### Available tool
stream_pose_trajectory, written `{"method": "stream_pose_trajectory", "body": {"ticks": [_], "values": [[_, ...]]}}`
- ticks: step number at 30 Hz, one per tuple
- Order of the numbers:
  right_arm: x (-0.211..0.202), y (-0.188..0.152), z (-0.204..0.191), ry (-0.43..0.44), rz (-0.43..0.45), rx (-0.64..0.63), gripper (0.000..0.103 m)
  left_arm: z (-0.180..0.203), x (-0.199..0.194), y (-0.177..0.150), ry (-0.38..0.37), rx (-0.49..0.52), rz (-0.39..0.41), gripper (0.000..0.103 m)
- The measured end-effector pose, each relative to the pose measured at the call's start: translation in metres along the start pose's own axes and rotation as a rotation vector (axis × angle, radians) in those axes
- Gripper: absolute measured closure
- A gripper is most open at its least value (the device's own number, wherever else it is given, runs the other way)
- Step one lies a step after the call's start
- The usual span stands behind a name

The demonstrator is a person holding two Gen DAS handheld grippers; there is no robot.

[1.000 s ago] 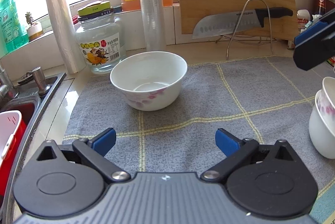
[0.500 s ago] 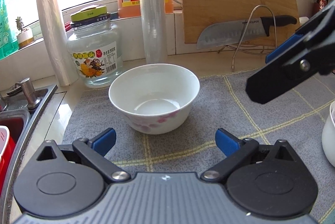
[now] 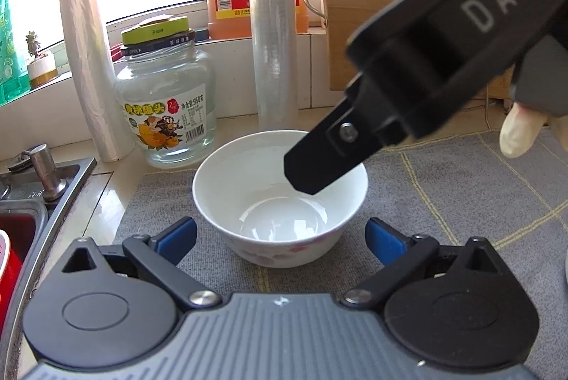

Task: Organize plates and bowls
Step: 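Move the right gripper to the pink-flower bowl on the towel, then close the right gripper on the pink-flower bowl's rim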

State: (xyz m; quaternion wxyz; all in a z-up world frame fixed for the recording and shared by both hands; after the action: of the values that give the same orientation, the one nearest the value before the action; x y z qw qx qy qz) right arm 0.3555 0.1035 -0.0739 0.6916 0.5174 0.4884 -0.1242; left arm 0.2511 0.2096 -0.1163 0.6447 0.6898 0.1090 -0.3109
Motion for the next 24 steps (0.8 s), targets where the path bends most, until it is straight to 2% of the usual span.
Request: {"method": "stream_pose_trajectory", "body": {"ticks": [6,16,24], "values": [[0.014,0.011,0.002,0.002,-0.010,-0.023,0.001,-0.002,0.002,0.003,-0.008,-0.003,0.021,0.003],[0.036,0.022,0.001,0.020,-0.038,-0.035,0.008,-0.005,0.002,0.004,-0.027,-0.012,0.039,0.008],[0.048,0.024,-0.003,0.011,-0.056,-0.061,0.021,-0.005,0.001,0.004,-0.031,-0.017,0.039,0.009]]}}
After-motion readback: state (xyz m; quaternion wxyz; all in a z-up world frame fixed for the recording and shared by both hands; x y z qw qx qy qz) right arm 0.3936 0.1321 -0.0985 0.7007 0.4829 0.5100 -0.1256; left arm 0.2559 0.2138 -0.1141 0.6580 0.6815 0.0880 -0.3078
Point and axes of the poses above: each gripper's, at about its wrist camera, not at the fingertips, and x roughly the way its jaws point, z to its right, y to its top, the point moved 2 cm from there along x, roughly the way its jaws point, and after that the axes turned 9 degrees about -y, right-handed, at the moved point
